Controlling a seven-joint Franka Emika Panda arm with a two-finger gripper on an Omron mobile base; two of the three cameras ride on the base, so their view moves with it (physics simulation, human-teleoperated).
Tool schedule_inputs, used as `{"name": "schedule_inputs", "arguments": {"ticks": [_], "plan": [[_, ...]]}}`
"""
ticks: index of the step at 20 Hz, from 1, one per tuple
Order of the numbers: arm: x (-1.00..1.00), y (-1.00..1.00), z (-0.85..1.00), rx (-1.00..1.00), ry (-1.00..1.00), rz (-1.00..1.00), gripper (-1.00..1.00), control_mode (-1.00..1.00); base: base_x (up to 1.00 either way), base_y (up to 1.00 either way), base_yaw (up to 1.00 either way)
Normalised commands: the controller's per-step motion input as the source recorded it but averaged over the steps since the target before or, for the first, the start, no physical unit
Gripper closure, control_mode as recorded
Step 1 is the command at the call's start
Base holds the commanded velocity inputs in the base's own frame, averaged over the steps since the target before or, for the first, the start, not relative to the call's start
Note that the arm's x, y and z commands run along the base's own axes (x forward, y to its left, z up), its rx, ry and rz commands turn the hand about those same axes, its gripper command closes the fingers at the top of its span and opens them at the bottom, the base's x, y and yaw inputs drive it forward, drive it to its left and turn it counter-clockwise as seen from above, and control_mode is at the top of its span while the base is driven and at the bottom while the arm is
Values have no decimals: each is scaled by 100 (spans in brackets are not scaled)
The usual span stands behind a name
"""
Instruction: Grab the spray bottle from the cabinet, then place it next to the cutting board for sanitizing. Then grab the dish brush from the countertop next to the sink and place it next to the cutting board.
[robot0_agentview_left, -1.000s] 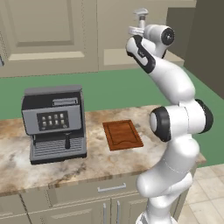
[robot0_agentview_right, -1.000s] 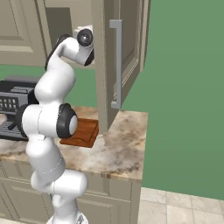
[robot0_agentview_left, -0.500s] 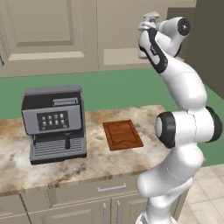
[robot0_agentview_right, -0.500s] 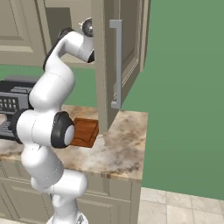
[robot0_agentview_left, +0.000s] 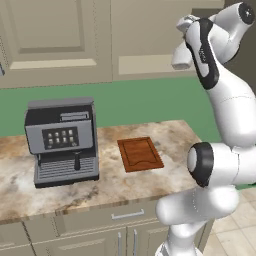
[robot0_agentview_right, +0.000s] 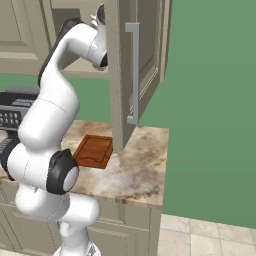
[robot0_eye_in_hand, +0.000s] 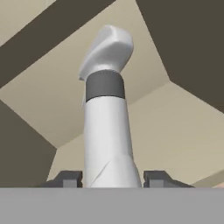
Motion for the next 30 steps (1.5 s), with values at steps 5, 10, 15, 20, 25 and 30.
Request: {"name": "schedule_inputs", "arguments": {"ticks": [5, 10, 15, 20, 25, 30], "plan": [[-100, 31, -28, 9, 8, 0, 100, -100, 0, 0, 0], [-100, 100, -72, 0, 1, 0, 100, -100, 0, 0, 0], [-100, 22, -56, 0, 1, 4, 100, -100, 0, 0, 0], [-79, 50, -85, -4, -7, 16, 100, -100, 0, 0, 0], [-16, 61, -57, -6, -39, 26, 100, -100, 0, 0, 0], [27, 2, -20, -16, -12, 35, 100, -100, 0, 0, 0]]}}
